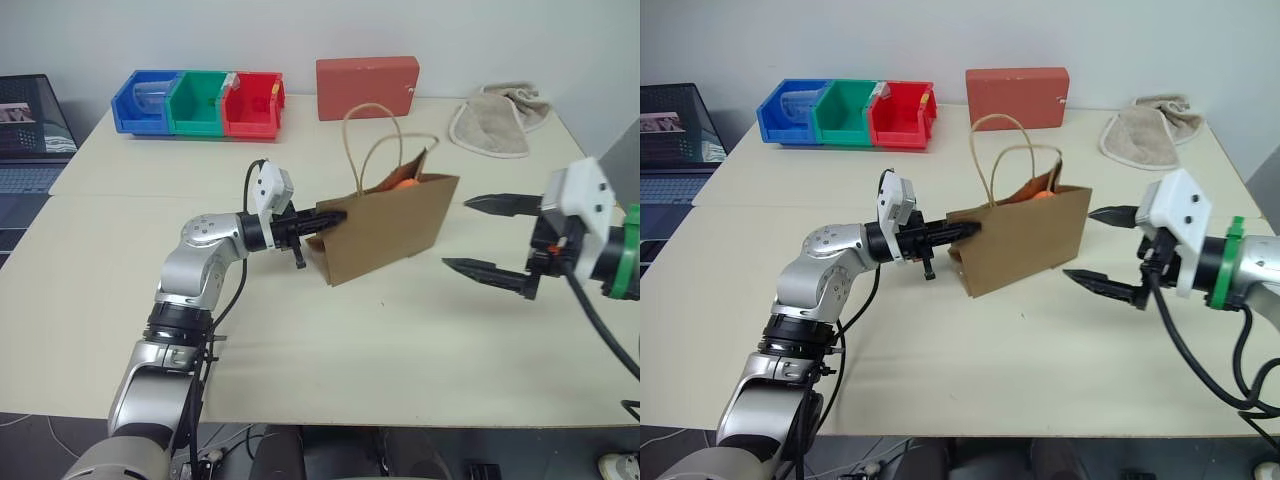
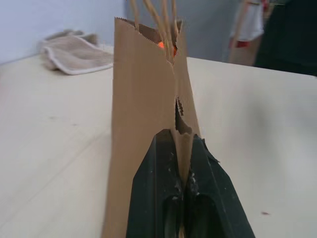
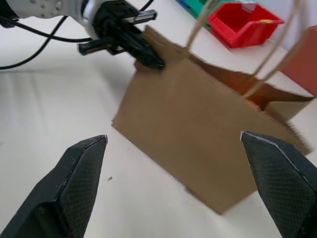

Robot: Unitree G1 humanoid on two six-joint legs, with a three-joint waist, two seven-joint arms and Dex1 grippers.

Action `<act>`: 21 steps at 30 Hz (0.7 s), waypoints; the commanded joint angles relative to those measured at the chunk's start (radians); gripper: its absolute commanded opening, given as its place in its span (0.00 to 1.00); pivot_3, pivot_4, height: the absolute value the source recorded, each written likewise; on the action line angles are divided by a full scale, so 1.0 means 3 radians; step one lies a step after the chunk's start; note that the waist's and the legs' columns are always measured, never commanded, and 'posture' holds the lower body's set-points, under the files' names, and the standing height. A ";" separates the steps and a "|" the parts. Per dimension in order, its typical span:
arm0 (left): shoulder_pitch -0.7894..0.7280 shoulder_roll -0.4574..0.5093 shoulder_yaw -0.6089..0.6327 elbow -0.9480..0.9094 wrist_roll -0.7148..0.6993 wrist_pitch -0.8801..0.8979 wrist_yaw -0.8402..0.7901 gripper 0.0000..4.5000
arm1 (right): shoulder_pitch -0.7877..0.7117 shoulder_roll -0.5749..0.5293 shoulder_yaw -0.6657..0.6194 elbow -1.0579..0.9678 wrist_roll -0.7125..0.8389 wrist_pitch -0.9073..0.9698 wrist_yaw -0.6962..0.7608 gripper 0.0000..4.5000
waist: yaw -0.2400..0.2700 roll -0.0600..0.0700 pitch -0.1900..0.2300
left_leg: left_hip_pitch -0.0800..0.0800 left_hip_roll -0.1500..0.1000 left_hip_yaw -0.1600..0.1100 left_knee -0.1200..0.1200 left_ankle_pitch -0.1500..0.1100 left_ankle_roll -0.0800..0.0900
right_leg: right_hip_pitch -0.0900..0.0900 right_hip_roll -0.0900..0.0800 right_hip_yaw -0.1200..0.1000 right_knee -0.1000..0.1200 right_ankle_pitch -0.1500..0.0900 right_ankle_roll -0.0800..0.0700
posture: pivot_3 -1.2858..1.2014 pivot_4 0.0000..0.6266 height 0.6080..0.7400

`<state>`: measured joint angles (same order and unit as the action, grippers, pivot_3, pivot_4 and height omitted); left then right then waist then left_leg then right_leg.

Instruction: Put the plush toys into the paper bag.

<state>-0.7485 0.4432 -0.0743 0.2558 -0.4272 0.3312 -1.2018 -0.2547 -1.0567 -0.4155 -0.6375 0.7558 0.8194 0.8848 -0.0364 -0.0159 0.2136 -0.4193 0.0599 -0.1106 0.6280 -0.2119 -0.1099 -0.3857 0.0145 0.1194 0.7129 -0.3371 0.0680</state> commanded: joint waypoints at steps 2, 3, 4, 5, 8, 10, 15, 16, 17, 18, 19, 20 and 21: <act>-0.0287 0.0045 -0.0054 0.0164 -0.0053 -0.0009 -0.0447 0.00 | 0.0407 -0.0090 -0.0791 -0.0259 0.0132 0.0178 0.0115 1.00 | 0.0017 0.0000 0.0000 | 0.0000 -0.0001 0.0001 0.0001 0.0000 0.0000 | 0.0000 0.0000 0.0001 -0.0001 0.0000 0.0000 | 0.52 0.24 1.00; -0.0327 0.0028 -0.0077 0.0242 -0.0032 -0.0013 -0.0505 0.00 | 0.0500 -0.0092 -0.0922 -0.0300 0.0179 0.0248 0.0116 1.00 | 0.0016 0.0000 -0.0001 | 0.0000 0.0000 0.0001 0.0001 0.0000 0.0000 | 0.0001 0.0000 0.0001 -0.0001 0.0000 0.0000 | 0.52 0.24 1.00; -0.0355 0.0014 -0.0089 0.0299 -0.0018 -0.0015 -0.0547 0.00 | 0.0564 -0.0093 -0.1012 -0.0330 0.0215 0.0296 0.0116 1.00 | 0.0016 0.0000 0.0000 | 0.0002 0.0000 0.0001 0.0001 0.0000 0.0000 | 0.0003 0.0000 0.0002 -0.0001 0.0000 0.0000 | 0.52 0.24 1.00; -0.0371 -0.0006 -0.0114 0.0370 0.0030 -0.0083 -0.0565 0.00 | 0.0614 -0.0089 -0.1069 -0.0361 0.0236 0.0320 0.0101 1.00 | 0.0015 0.0000 -0.0001 | 0.0004 -0.0001 0.0001 0.0002 0.0000 0.0000 | 0.0004 0.0000 0.0002 -0.0001 0.0000 0.0000 | 0.52 0.24 1.00; -0.0377 -0.0045 -0.0156 0.0501 0.0123 -0.0242 -0.0613 0.00 | 0.0698 -0.0083 -0.1144 -0.0424 0.0273 0.0341 0.0053 1.00 | -0.0003 0.0000 -0.0001 | 0.0011 0.0000 0.0003 0.0004 0.0000 0.0000 | 0.0011 0.0000 0.0004 0.0000 0.0000 0.0000 | 0.52 0.24 1.00; -0.0390 -0.0089 -0.0173 0.0626 0.0232 -0.0383 -0.0528 0.00 | 0.0713 -0.0076 -0.1123 -0.0450 0.0298 0.0334 0.0021 1.00 | -0.0009 0.0000 -0.0001 | 0.0011 0.0000 0.0003 0.0004 0.0001 0.0001 | 0.0011 0.0001 0.0005 0.0000 0.0000 0.0000 | 0.52 0.24 1.00; -0.0346 -0.0033 -0.0143 0.0542 0.0232 -0.0310 -0.0548 0.21 | 0.0684 -0.0137 -0.1025 -0.0372 0.0304 0.0291 -0.0003 1.00 | -0.0003 -0.0001 -0.0001 | 0.0013 -0.0001 0.0002 0.0006 0.0001 0.0001 | 0.0017 0.0001 0.0005 -0.0003 0.0000 0.0001 | 0.52 0.24 1.00; -0.0330 -0.0012 -0.0126 0.0510 0.0225 -0.0285 -0.0546 0.27 | 0.0664 -0.0155 -0.1003 -0.0338 0.0299 0.0280 0.0002 1.00 | -0.0004 0.0000 -0.0001 | 0.0013 -0.0001 0.0002 0.0006 0.0001 0.0001 | 0.0017 0.0001 0.0005 -0.0003 0.0000 0.0001 | 0.52 0.24 1.00; -0.0310 0.0022 -0.0106 0.0477 0.0227 -0.0272 -0.0539 0.35 | 0.0633 -0.0177 -0.0972 -0.0297 0.0299 0.0274 0.0000 1.00 | -0.0008 0.0000 -0.0001 | 0.0013 -0.0001 0.0002 0.0005 0.0001 0.0001 | 0.0017 0.0001 0.0005 -0.0003 0.0000 0.0001 | 0.52 0.24 1.00; -0.0297 0.0042 -0.0094 0.0454 0.0231 -0.0265 -0.0527 0.42 | 0.0612 -0.0192 -0.0950 -0.0265 0.0297 0.0267 0.0001 1.00 | -0.0009 0.0000 -0.0001 | 0.0013 0.0000 0.0002 0.0005 0.0001 0.0001 | 0.0017 0.0001 0.0005 -0.0003 0.0000 0.0001 | 0.52 0.24 1.00; -0.0261 0.0098 -0.0060 0.0376 0.0228 -0.0237 -0.0495 0.50 | 0.0581 -0.0223 -0.0896 -0.0204 0.0253 0.0228 0.0012 1.00 | -0.0010 0.0000 -0.0001 | 0.0014 0.0000 0.0002 0.0004 0.0001 0.0001 | 0.0016 0.0001 0.0004 -0.0003 0.0000 0.0001 | 0.52 0.24 1.00; -0.0235 0.0138 -0.0039 0.0318 0.0225 -0.0216 -0.0472 0.56 | 0.0562 -0.0244 -0.0857 -0.0162 0.0220 0.0199 0.0020 1.00 | -0.0015 0.0000 0.0000 | 0.0014 0.0000 0.0001 0.0004 0.0001 0.0001 | 0.0016 0.0001 0.0003 -0.0003 0.0000 0.0000 | 0.52 0.24 1.00; -0.0217 0.0159 -0.0028 0.0274 0.0220 -0.0196 -0.0450 0.63 | 0.0555 -0.0260 -0.0834 -0.0129 0.0196 0.0170 0.0031 1.00 | -0.0015 0.0000 -0.0001 | 0.0014 0.0000 0.0001 0.0004 0.0001 0.0001 | 0.0016 0.0001 0.0004 -0.0003 0.0000 0.0001 | 0.52 0.24 1.00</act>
<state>-0.8134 0.4781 -0.1116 0.3857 -0.3511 0.2652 -1.3461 -0.0705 -1.1170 -0.6594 -0.6846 0.8318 0.8983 0.8905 -0.0409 -0.0160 0.2135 -0.4153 0.0601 -0.1103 0.6291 -0.2117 -0.1094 -0.3808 0.0148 0.1206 0.7120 -0.3371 0.0681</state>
